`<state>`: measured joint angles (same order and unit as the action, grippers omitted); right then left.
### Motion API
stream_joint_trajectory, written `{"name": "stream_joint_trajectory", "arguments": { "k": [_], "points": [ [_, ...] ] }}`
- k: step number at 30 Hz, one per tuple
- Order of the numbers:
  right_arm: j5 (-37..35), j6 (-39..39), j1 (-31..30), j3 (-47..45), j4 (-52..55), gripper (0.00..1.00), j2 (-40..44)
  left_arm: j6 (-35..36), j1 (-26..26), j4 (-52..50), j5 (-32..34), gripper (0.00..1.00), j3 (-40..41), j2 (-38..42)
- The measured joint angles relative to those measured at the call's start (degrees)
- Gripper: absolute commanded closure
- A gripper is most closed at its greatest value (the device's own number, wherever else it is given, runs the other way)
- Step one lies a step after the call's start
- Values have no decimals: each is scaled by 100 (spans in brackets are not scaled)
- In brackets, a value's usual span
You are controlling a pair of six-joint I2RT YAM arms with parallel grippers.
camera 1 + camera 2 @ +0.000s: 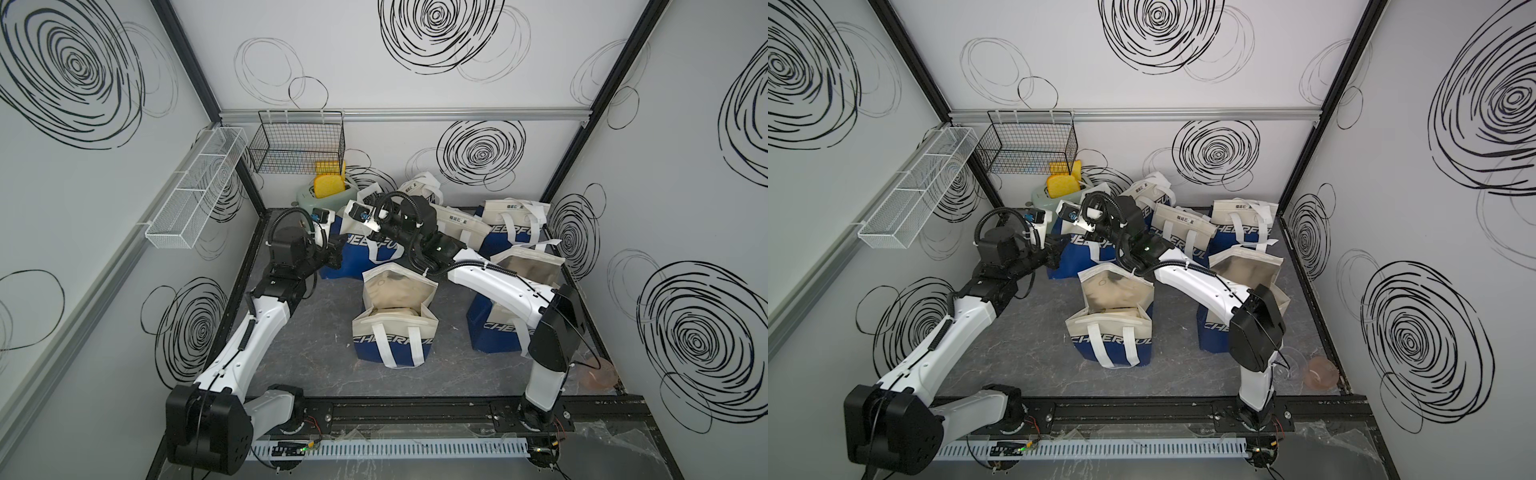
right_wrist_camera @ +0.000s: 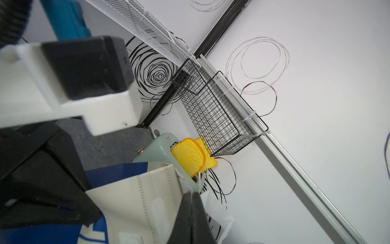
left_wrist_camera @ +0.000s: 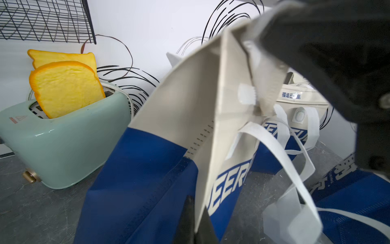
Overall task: Open the takeout bag
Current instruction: Open the takeout bag at the center of the board.
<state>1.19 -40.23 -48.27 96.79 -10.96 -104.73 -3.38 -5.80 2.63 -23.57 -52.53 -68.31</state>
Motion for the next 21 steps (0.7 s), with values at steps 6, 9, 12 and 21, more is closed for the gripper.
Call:
{"name": "stream_joint_trajectory", "arguments": {
  "k": [6, 9, 12, 21],
  "points": [
    [212, 39, 87, 0, 337, 100, 13, 146, 72, 96, -85, 100, 70, -205],
    [328, 44, 116, 0, 450, 100, 13, 170, 74, 101, -129, 100, 114, -225],
    [490, 37, 144, 0, 529, 100, 22, 168, 85, 92, -210, 100, 133, -225],
    [474, -59, 136, -376, 402, 83, 363, -85, 120, -118, -402, 100, 122, -138]
  ]
}}
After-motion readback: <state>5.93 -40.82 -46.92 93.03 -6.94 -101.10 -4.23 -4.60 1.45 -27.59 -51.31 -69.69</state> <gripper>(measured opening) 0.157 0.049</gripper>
